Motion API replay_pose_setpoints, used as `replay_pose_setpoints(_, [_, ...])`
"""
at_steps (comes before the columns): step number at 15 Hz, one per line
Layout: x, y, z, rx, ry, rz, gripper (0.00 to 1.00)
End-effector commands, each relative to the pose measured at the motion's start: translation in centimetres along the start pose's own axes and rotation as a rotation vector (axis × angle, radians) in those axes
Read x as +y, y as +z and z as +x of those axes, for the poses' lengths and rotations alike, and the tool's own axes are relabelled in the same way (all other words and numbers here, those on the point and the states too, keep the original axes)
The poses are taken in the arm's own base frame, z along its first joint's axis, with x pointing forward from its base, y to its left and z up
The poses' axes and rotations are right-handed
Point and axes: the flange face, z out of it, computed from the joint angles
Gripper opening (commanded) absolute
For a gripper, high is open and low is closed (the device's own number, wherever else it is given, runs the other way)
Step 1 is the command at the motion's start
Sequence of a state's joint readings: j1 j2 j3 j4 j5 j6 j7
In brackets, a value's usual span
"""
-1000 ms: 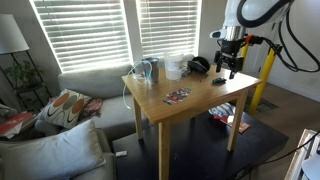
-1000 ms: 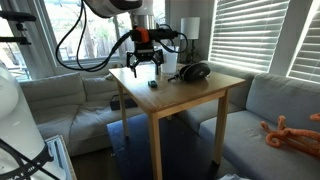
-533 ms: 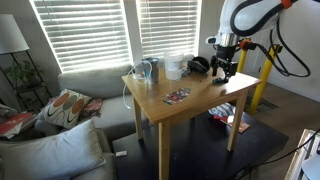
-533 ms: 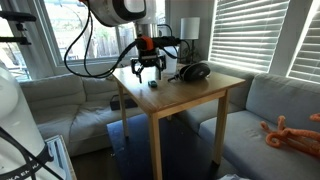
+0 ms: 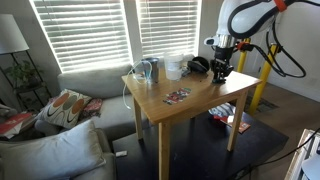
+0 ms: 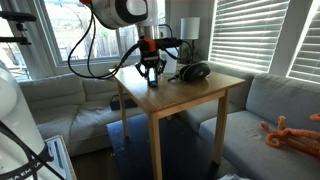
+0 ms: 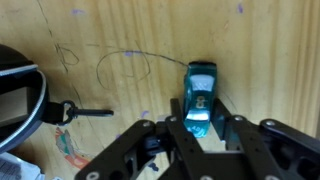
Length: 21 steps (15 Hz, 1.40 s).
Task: Put the black object inside the clear cup
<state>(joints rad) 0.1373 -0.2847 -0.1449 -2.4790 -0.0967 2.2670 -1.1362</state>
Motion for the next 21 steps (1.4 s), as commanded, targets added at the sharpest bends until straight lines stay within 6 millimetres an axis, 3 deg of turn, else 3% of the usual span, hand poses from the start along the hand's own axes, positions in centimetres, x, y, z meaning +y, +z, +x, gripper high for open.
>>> replay_pose_setpoints(1, [0.5,0.0,0.0,0.009,-0.009,0.006,0.05])
replay_pose_setpoints(4, [0.7,-1.0,0.1,0.018,-0.004,0.000,0.07])
replay_pose_setpoints(6, [1.2,-2.8,0.7,0.052,0.001,-0.016,0.07])
replay_pose_setpoints(16, [5.8,-16.4,6.0,0.275,0.065,-0.142,0.07])
replay_pose_setpoints(18, [6.8,-17.7,6.6,0.319,0.102,-0.148,0.07])
replay_pose_setpoints(21, [8.5,-18.1,7.7,0.395,0.154,-0.151,0.07])
